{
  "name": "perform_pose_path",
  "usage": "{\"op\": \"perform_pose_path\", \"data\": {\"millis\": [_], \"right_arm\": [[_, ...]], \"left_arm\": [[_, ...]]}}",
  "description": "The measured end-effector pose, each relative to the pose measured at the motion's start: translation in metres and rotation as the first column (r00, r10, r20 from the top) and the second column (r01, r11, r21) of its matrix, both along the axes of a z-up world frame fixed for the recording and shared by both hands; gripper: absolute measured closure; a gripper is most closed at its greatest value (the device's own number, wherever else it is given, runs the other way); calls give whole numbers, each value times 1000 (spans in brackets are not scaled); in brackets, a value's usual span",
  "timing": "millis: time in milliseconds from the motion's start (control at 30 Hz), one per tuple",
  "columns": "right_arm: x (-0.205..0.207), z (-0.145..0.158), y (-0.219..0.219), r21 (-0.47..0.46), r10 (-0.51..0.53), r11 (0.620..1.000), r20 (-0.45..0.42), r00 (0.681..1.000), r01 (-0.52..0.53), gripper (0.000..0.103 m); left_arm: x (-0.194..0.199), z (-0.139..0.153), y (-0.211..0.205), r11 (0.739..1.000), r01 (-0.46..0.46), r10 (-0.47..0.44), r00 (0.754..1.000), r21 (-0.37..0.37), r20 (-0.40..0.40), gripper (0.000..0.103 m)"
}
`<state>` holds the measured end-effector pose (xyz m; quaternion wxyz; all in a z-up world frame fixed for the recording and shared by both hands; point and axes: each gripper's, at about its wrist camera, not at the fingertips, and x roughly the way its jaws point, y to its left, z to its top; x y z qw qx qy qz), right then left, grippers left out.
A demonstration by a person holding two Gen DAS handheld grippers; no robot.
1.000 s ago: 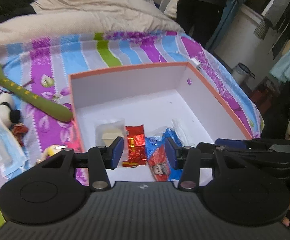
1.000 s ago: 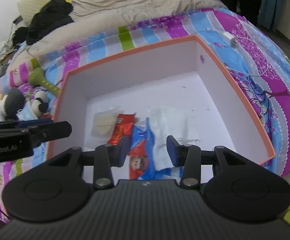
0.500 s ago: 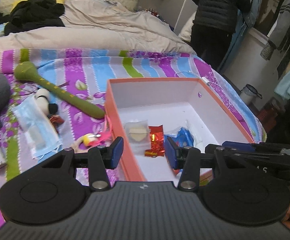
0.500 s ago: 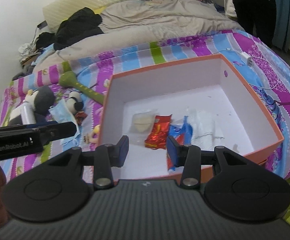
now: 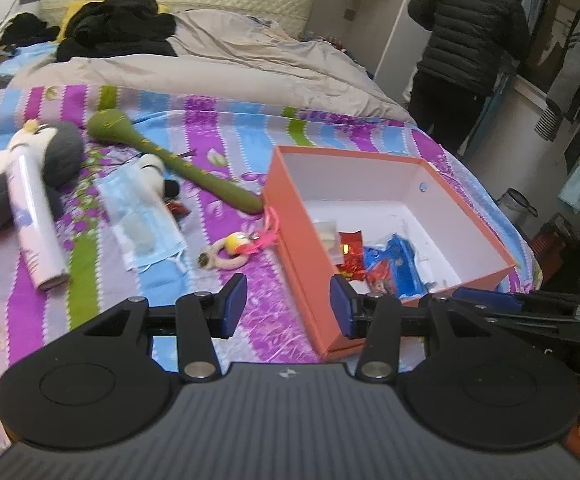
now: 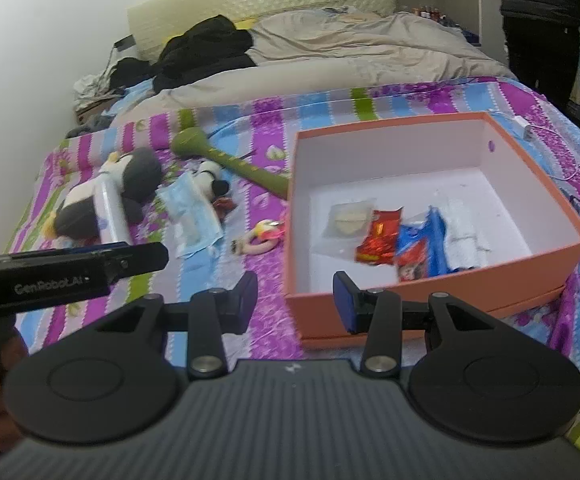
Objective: Organize soft objects
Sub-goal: 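Withdraw both grippers up and away from the orange box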
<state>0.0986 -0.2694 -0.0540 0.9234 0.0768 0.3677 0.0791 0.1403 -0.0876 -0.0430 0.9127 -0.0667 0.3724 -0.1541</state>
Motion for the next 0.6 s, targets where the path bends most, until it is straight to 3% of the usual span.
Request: {"op": "perform_pose_path", "data": {"millis": [600], "right_arm": [[-37, -19, 54, -14, 121, 993, 16, 993, -120, 58]], "left_arm": [[-65, -20, 54, 989, -146, 147, 989, -30, 6, 51]]}}
